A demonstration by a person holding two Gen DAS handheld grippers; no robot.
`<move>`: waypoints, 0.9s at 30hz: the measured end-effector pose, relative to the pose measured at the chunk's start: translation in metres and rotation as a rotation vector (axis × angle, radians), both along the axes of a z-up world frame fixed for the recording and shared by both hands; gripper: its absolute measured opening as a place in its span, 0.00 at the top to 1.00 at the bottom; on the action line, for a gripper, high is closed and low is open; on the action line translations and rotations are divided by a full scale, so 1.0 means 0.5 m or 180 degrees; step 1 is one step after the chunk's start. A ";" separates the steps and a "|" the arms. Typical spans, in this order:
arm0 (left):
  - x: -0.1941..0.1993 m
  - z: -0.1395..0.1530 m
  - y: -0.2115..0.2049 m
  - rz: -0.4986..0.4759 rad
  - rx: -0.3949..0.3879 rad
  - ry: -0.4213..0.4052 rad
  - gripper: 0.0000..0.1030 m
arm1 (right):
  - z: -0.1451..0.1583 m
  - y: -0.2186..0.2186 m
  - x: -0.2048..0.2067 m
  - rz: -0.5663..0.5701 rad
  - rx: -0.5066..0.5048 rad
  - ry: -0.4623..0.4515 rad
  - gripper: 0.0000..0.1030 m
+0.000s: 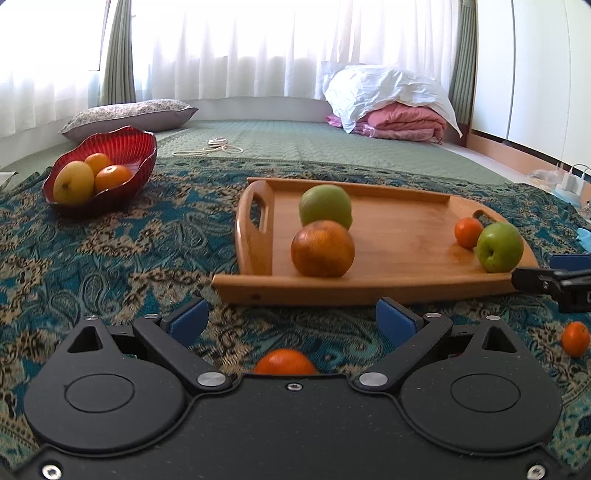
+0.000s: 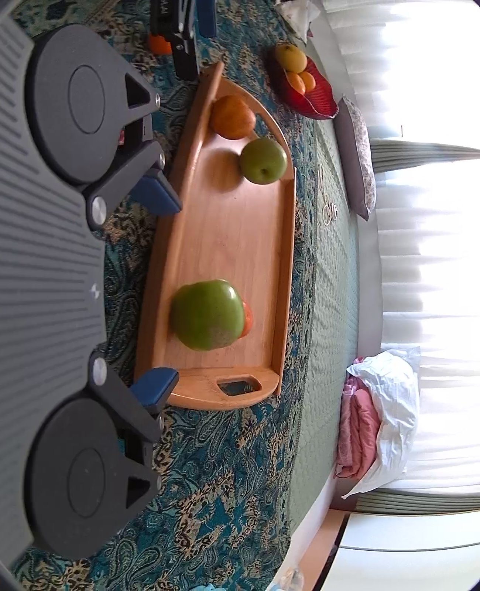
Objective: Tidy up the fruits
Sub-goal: 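Withdraw both open tools from the tray toward the tangerines on the bedspread, then close the left tool on a tangerine while the right tool grasps another tangerine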
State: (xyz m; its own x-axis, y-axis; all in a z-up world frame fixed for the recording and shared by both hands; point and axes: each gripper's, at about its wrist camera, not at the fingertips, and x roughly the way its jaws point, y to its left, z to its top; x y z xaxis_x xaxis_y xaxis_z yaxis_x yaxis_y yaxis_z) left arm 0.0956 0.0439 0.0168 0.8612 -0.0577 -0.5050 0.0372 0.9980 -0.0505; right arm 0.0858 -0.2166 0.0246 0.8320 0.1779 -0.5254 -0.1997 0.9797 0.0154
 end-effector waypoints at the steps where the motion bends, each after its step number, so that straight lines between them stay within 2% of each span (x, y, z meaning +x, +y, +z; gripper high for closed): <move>1: -0.002 -0.003 0.002 0.0005 -0.0007 0.0002 0.05 | -0.003 0.002 -0.006 0.0010 -0.0022 -0.0016 0.04; 6: -0.009 -0.015 0.006 0.0017 -0.0016 0.0013 0.05 | -0.015 0.008 -0.035 0.0045 -0.0113 -0.0095 0.00; 15: -0.010 -0.033 0.005 0.0020 -0.0065 0.0103 0.03 | -0.044 0.017 -0.072 -0.0110 -0.0243 -0.0190 0.00; 27: -0.004 -0.047 0.005 0.0059 -0.0077 0.0211 0.02 | -0.048 0.012 -0.100 -0.0330 -0.0216 -0.0273 0.00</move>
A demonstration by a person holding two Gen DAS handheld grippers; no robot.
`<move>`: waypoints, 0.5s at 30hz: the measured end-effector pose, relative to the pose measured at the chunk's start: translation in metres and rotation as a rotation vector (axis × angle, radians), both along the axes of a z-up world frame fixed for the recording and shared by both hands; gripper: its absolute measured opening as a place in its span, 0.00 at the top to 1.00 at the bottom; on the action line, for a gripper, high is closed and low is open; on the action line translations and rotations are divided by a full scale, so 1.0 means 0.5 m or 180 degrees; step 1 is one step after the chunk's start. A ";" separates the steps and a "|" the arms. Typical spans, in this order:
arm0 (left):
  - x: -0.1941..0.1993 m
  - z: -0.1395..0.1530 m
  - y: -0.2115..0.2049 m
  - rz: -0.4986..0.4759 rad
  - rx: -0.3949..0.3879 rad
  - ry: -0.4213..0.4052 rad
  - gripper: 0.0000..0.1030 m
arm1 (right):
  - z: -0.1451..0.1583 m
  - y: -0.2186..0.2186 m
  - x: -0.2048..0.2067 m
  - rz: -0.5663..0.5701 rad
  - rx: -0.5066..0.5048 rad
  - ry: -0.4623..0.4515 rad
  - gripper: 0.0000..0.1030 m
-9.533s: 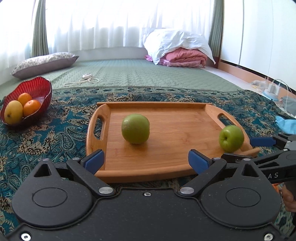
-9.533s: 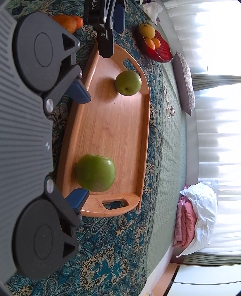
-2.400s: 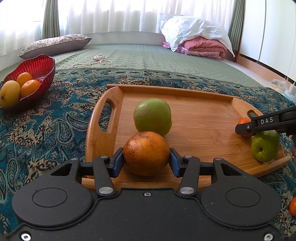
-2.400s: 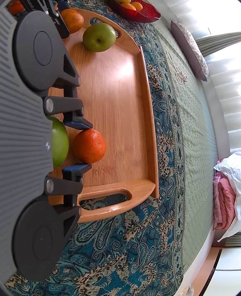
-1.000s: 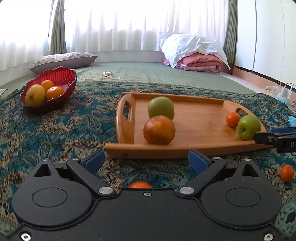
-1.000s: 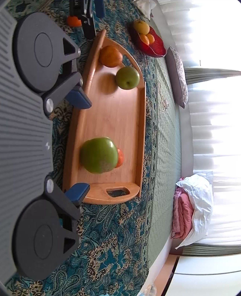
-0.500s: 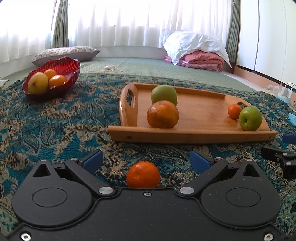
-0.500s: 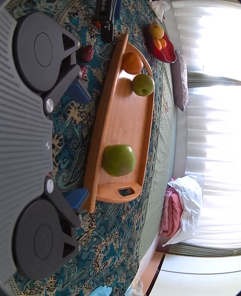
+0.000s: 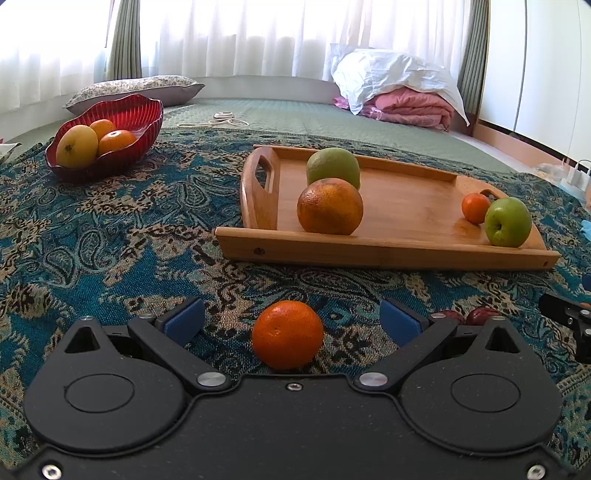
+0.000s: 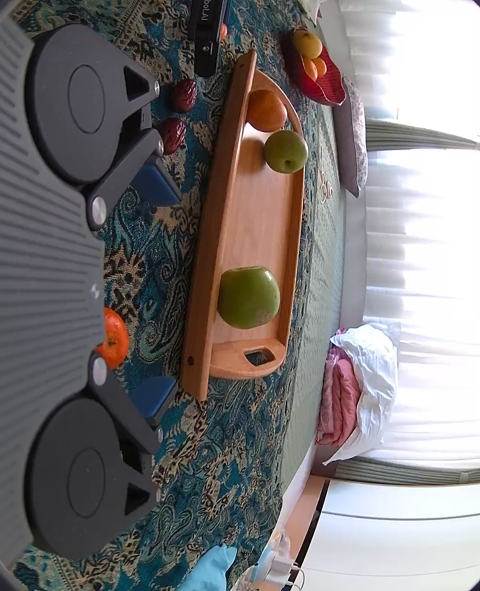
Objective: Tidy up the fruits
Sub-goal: 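Close the left tool on a tangerine while the right tool grasps another tangerine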
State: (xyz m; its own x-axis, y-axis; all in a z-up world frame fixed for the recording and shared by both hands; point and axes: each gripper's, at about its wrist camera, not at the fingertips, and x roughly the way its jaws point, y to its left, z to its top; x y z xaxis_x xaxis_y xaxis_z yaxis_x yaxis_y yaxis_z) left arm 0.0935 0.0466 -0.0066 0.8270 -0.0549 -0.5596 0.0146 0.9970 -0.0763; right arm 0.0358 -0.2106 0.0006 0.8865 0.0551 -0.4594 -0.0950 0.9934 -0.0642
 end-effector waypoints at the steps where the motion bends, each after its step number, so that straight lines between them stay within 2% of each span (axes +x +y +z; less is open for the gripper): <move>1: 0.000 -0.001 -0.001 0.0001 0.0012 0.0004 0.02 | -0.002 0.001 0.000 -0.0006 -0.0004 0.0004 0.00; 6: 0.000 -0.003 -0.005 -0.0001 0.0060 0.0000 0.02 | -0.006 0.006 -0.009 -0.0036 -0.0024 -0.0004 0.01; 15: -0.003 -0.003 -0.005 0.0004 0.0044 -0.0013 0.05 | -0.014 0.000 -0.031 -0.0074 0.0049 0.0032 0.13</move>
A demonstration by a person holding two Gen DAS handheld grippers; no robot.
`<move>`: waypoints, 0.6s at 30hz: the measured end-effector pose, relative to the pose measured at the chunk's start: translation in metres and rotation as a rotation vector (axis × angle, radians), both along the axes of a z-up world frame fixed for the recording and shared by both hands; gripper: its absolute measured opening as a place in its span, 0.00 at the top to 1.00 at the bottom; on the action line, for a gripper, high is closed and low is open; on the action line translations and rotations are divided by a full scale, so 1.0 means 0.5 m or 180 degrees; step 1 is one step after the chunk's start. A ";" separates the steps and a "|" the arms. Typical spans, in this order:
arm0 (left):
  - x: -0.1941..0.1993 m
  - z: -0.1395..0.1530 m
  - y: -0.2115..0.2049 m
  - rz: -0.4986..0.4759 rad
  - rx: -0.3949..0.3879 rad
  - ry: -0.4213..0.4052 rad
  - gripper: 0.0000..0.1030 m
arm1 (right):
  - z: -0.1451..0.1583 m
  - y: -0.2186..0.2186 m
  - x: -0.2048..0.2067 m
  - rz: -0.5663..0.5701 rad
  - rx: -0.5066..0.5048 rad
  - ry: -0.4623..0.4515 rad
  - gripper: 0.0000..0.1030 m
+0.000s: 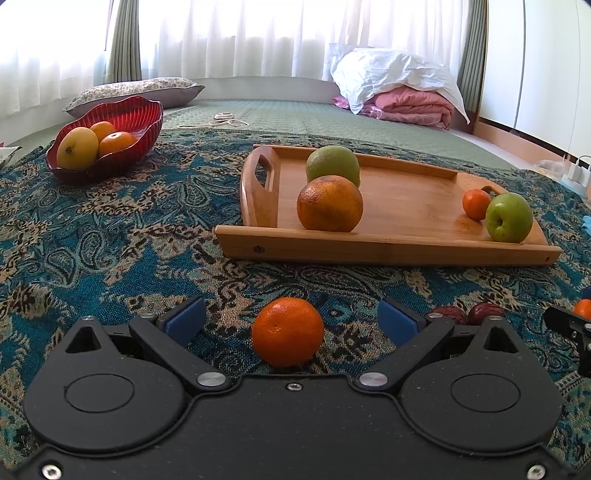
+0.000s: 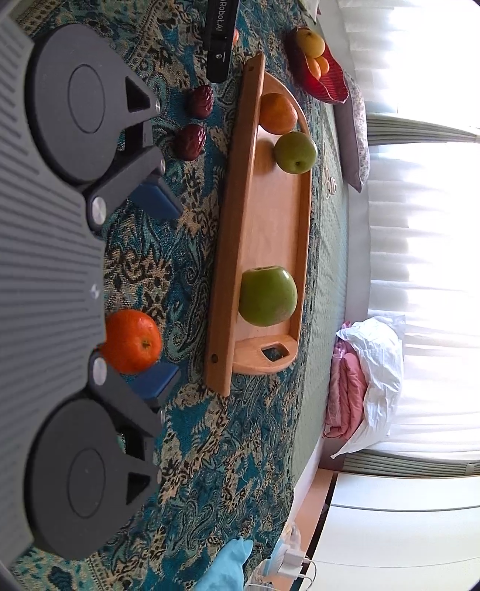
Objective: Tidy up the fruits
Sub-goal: 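Close the left tool on a tangerine while the right tool grasps another tangerine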
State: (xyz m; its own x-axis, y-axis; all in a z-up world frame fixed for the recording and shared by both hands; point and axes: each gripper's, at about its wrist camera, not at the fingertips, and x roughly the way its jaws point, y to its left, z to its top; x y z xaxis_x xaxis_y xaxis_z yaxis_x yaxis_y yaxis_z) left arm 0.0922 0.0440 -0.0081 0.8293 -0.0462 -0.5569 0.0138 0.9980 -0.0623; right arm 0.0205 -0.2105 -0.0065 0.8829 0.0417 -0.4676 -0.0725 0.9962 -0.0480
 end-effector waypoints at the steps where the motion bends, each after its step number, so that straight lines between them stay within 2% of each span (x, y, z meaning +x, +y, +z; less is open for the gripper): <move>1: -0.001 0.000 0.000 -0.0002 -0.0003 -0.0006 0.05 | 0.000 -0.001 -0.001 -0.0013 0.0007 -0.0002 0.14; 7: -0.005 -0.001 0.004 -0.0002 -0.0028 -0.0025 0.17 | 0.001 0.000 -0.004 -0.0082 -0.0029 -0.0011 0.21; 12: -0.009 0.002 -0.003 -0.0029 0.0078 0.0003 0.46 | 0.003 -0.005 -0.010 -0.0139 -0.0030 0.0034 0.27; 15: -0.016 0.003 -0.011 -0.0081 0.0141 -0.0015 0.57 | 0.001 -0.011 -0.016 -0.0155 -0.0038 0.0060 0.28; 18: -0.023 0.003 -0.016 -0.0092 0.0184 -0.0031 0.63 | -0.003 -0.017 -0.019 -0.0167 -0.0026 0.0128 0.30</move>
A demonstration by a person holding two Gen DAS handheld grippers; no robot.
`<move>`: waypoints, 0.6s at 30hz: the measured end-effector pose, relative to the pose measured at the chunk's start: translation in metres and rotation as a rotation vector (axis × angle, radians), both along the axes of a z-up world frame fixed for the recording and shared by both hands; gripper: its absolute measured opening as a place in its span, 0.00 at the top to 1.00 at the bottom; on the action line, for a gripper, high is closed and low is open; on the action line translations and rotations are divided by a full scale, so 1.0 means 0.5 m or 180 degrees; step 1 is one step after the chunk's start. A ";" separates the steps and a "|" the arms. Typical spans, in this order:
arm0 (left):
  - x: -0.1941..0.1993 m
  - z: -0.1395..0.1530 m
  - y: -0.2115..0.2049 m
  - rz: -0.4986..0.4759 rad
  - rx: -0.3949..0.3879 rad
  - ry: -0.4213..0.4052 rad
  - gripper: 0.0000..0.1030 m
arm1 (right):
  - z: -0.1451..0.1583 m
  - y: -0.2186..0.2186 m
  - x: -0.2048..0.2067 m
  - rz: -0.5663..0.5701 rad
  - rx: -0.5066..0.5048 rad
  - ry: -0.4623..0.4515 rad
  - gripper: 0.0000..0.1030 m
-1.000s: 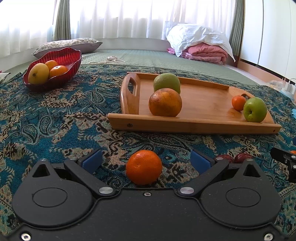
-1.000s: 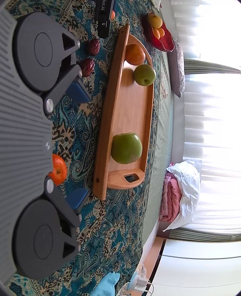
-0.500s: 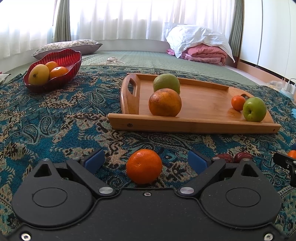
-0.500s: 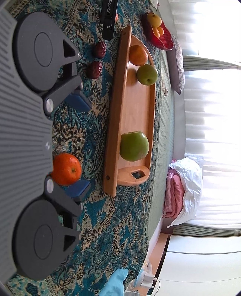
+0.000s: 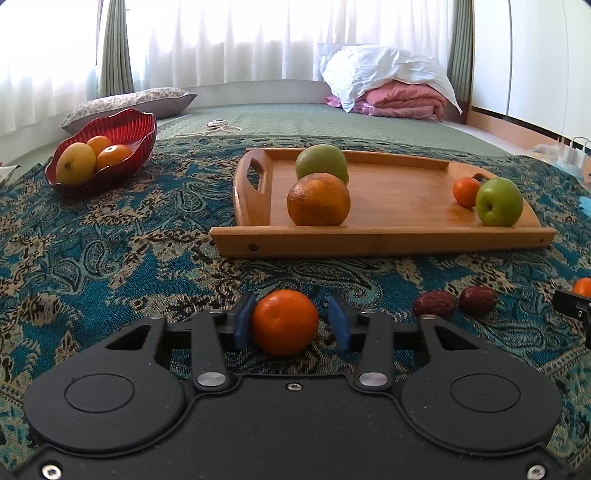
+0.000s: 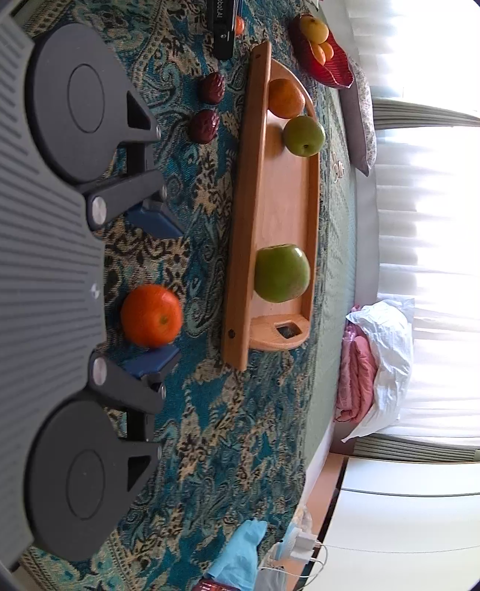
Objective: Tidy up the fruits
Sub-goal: 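Close the left tool on a tangerine while the right tool grasps another tangerine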
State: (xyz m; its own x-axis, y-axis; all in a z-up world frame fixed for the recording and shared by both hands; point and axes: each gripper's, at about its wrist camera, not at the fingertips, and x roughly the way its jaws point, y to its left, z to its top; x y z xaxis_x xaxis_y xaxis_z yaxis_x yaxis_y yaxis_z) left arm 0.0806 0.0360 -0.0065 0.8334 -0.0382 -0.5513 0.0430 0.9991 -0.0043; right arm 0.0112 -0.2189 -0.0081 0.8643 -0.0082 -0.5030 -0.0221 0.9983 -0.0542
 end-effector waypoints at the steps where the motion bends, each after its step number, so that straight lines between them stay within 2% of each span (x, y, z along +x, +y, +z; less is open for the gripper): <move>1: -0.002 0.001 -0.001 -0.0005 -0.0004 -0.0001 0.64 | -0.002 -0.002 -0.002 -0.0008 0.0014 0.0017 0.31; 3: -0.007 0.002 0.000 -0.0012 -0.0019 0.0003 0.67 | -0.005 -0.005 -0.007 -0.0020 0.0023 0.0024 0.31; 8: -0.015 0.004 0.003 -0.0045 -0.0030 0.0041 0.67 | -0.003 -0.011 -0.016 -0.0037 0.0054 0.0016 0.37; 16: -0.018 0.005 0.005 -0.0024 -0.0071 0.0049 0.67 | 0.005 -0.013 -0.019 -0.0074 0.0029 0.0002 0.59; 18: -0.019 0.008 0.007 -0.0010 -0.0100 0.0045 0.68 | 0.008 -0.017 -0.020 -0.0091 0.0042 -0.0009 0.62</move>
